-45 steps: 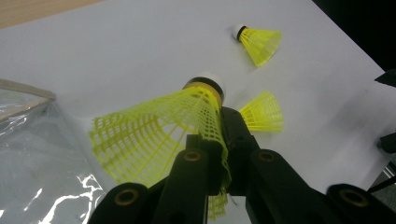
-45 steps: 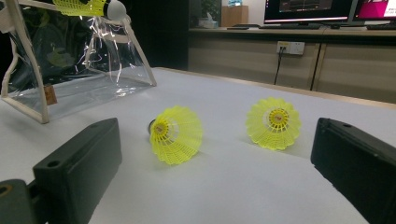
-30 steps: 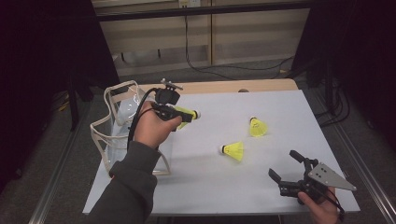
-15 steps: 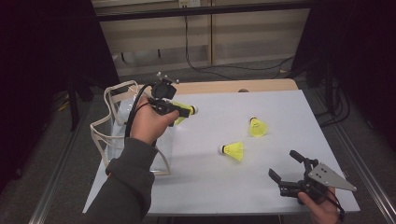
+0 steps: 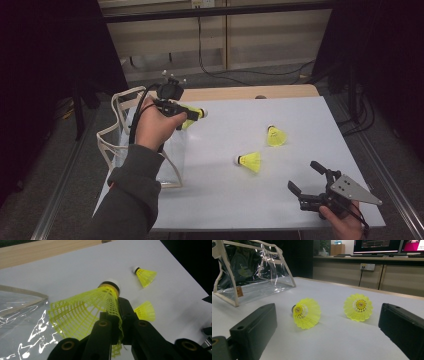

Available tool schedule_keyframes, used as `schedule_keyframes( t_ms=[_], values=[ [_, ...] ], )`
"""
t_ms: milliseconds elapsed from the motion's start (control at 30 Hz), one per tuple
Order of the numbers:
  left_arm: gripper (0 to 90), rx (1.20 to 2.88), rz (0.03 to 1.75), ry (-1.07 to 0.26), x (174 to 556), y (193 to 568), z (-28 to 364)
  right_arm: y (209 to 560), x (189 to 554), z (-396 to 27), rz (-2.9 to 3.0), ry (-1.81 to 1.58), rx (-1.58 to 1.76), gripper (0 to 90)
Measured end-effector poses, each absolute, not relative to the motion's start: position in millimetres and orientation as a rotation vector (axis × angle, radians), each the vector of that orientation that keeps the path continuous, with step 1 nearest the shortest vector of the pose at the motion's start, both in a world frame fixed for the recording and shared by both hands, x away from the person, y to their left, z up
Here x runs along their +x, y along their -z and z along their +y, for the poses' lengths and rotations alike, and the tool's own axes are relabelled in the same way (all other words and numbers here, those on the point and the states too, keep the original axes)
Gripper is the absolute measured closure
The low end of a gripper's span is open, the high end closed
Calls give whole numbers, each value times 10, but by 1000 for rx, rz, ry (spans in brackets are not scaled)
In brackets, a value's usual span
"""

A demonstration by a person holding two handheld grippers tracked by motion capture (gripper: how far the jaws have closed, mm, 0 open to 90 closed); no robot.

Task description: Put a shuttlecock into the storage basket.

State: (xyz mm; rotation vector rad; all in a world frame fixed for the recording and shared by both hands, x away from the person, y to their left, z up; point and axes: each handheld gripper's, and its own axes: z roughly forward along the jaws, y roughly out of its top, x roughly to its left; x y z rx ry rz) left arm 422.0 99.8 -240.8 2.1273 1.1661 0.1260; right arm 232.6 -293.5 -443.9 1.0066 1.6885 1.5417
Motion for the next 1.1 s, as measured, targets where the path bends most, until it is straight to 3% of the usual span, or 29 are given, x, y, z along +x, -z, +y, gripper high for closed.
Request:
schedule_keyframes(
  t_ms=[1100],
  values=[
    [884, 2106, 1225, -152, 4336, 2247, 1172, 4437, 2325, -2932, 1690, -1542, 1005, 16]
  ],
)
